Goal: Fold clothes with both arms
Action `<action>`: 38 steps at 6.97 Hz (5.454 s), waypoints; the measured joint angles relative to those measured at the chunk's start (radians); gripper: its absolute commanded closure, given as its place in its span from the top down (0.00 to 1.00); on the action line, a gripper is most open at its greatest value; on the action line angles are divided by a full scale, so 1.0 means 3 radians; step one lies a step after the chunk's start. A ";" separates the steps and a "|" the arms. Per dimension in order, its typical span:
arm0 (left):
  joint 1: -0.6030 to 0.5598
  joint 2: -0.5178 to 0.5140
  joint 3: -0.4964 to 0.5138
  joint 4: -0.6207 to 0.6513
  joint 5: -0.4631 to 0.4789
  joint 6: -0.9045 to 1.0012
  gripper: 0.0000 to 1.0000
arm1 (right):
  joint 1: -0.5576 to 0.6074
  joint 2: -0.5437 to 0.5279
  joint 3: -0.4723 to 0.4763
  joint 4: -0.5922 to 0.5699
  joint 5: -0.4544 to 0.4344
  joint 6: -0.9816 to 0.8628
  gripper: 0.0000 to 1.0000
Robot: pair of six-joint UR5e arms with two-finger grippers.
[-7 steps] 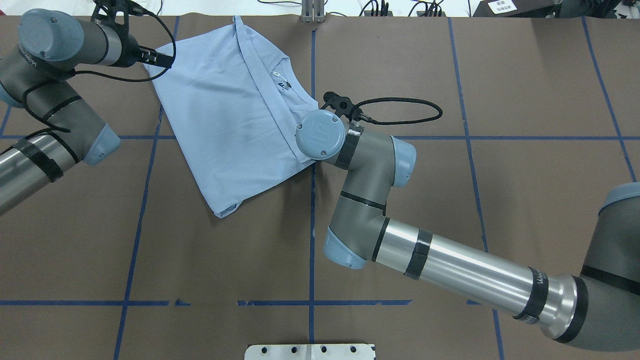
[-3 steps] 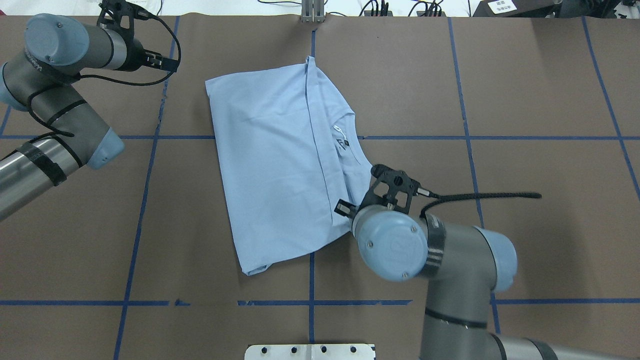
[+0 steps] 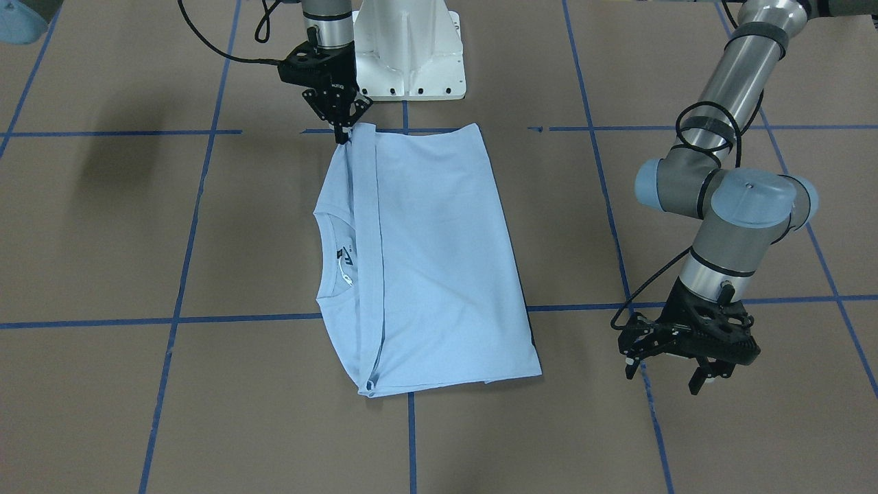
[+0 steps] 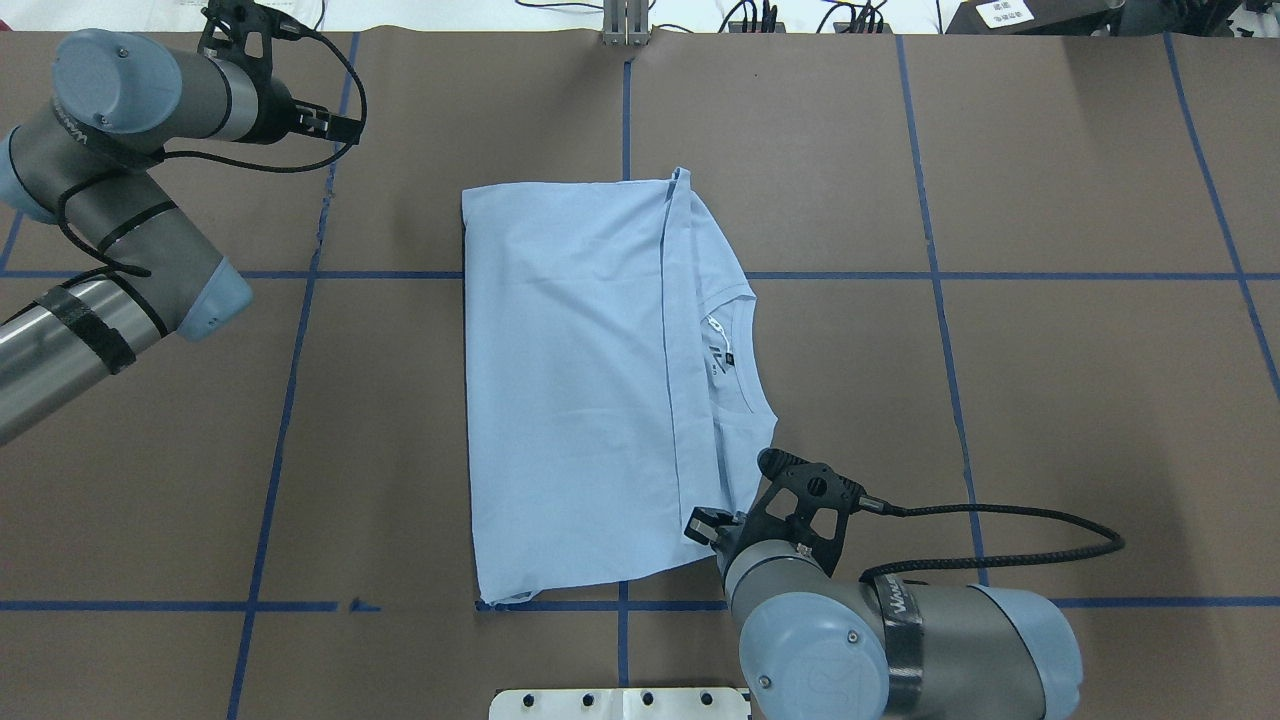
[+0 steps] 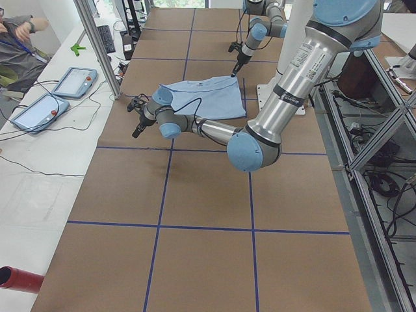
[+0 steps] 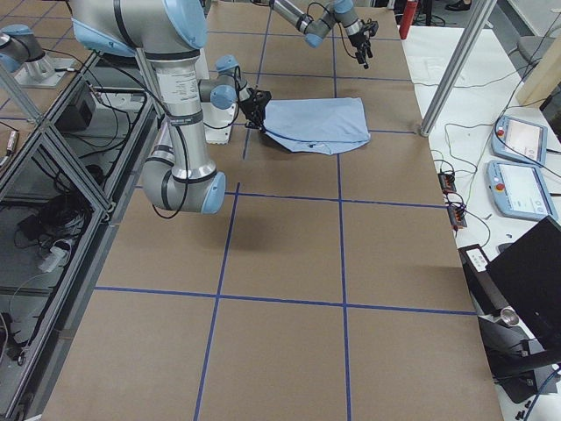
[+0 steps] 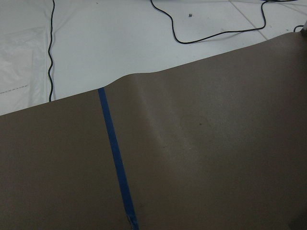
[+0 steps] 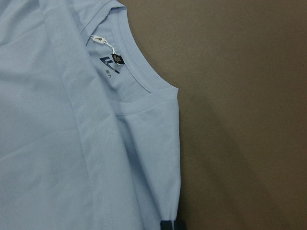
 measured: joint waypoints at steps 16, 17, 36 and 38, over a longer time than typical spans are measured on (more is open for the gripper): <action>0.0055 0.0015 -0.0058 0.0005 0.0001 -0.0009 1.00 | -0.0299 0.0199 -0.0394 0.0018 -0.0396 -0.2264 0.57; 0.0055 0.0015 -0.0058 0.0005 0.0000 -0.0008 1.00 | -0.0299 0.0199 -0.0395 0.0018 -0.0398 -0.2269 0.55; 0.0055 0.0025 -0.0053 0.0002 0.0000 -0.0005 1.00 | -0.0295 -0.0494 0.0052 0.0010 -0.0351 -0.0700 0.00; 0.0055 0.0026 -0.0054 0.0000 -0.0001 -0.0008 1.00 | -0.0410 -0.0487 0.0045 0.0012 -0.0455 -0.0382 1.00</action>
